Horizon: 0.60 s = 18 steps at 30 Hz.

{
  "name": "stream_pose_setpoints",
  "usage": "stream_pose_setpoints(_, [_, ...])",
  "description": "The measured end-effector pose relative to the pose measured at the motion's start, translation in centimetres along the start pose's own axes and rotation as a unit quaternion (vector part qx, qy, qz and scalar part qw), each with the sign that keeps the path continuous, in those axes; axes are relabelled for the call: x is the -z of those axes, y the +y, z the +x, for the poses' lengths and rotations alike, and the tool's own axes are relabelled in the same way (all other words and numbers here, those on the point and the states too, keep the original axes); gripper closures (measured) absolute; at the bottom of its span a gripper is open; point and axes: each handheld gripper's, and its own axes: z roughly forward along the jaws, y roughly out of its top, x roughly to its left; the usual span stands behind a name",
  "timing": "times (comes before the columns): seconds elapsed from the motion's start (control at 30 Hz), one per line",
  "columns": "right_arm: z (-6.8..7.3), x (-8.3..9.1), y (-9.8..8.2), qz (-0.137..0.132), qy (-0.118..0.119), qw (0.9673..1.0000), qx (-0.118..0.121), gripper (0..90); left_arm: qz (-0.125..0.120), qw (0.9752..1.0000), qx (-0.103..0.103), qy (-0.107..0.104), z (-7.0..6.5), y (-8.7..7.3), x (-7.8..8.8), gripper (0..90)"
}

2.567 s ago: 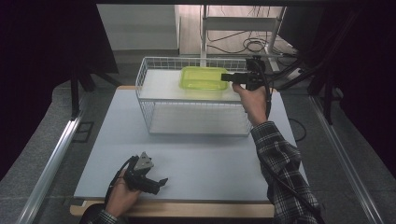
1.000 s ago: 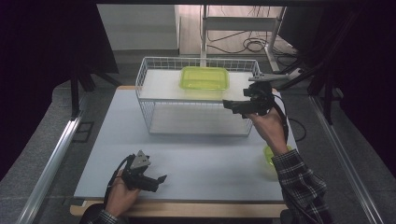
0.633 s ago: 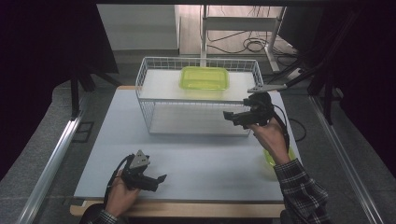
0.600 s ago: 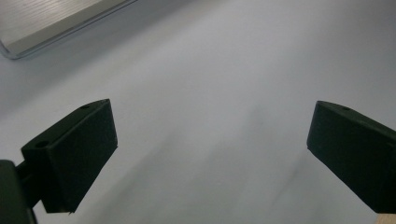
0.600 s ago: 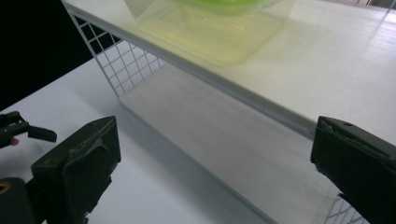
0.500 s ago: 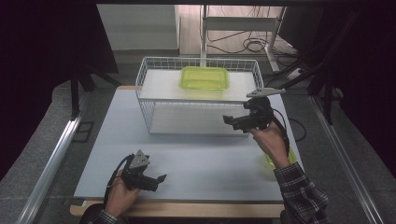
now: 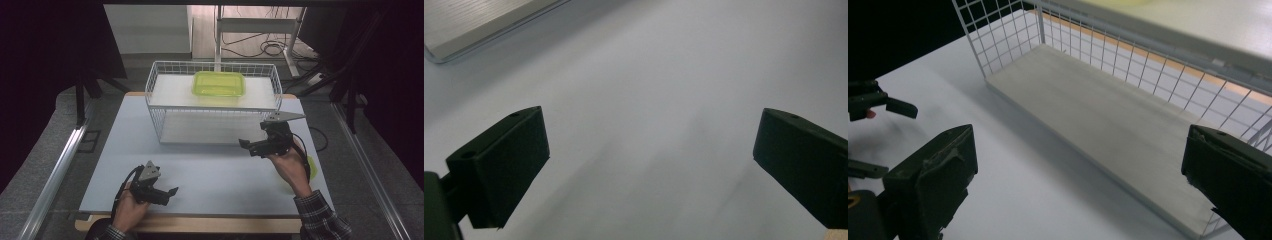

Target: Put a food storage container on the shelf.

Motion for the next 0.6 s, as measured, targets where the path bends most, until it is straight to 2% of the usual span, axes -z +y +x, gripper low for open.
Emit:
stream_pose_setpoints(0.23, [0.6,-0.1,-2.3,0.005,-0.007,1.0,-0.005,1.5,0.002,1.0,-0.004,0.0,0.0,0.0,0.0,1.3])
stream_pose_setpoints(0.6, [1.5,-0.4,-4.8,0.013,-0.007,0.9999,-0.002,2.1,0.0,0.9999,-0.011,0.0,-0.1,0.0,0.0,1.3])
